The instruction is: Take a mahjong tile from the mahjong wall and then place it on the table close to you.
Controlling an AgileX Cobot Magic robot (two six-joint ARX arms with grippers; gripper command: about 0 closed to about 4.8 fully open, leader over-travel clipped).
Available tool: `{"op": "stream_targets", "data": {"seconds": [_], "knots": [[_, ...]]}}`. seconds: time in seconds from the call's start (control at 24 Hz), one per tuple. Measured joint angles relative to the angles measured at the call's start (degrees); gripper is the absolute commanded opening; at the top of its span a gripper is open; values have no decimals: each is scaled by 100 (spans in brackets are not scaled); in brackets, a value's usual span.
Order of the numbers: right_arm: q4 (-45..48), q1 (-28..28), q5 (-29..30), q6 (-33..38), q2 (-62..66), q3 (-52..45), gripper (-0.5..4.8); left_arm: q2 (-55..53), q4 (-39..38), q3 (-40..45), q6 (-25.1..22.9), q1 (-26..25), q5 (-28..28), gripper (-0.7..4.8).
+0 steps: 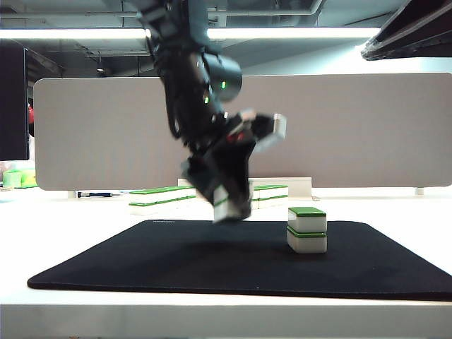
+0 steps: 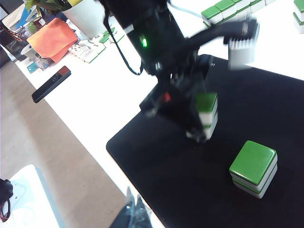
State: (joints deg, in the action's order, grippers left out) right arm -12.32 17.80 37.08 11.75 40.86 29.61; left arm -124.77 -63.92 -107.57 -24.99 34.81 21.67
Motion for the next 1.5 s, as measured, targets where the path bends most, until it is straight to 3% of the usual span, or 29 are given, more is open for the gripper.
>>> {"op": "stream_targets", "data": {"seconds": [0.12, 1.12, 1.21, 1.33, 1.5], "knots": [[4, 0, 0, 0, 0, 0, -1, -22, 90, 262, 0, -2, -17, 115], [4, 2, 0, 0, 0, 0, -1, 2, 286, 26, 39, 4, -35, 127], [4, 2, -2, 0, 0, 0, -1, 2, 597, 28, 37, 35, -481, 165], [7, 2, 0, -2, 0, 0, -1, 0, 1134, 28, 22, 85, -1259, 165], [9, 2, 0, 0, 0, 0, -1, 0, 1349, 15, -133, 219, -1589, 165]]}}
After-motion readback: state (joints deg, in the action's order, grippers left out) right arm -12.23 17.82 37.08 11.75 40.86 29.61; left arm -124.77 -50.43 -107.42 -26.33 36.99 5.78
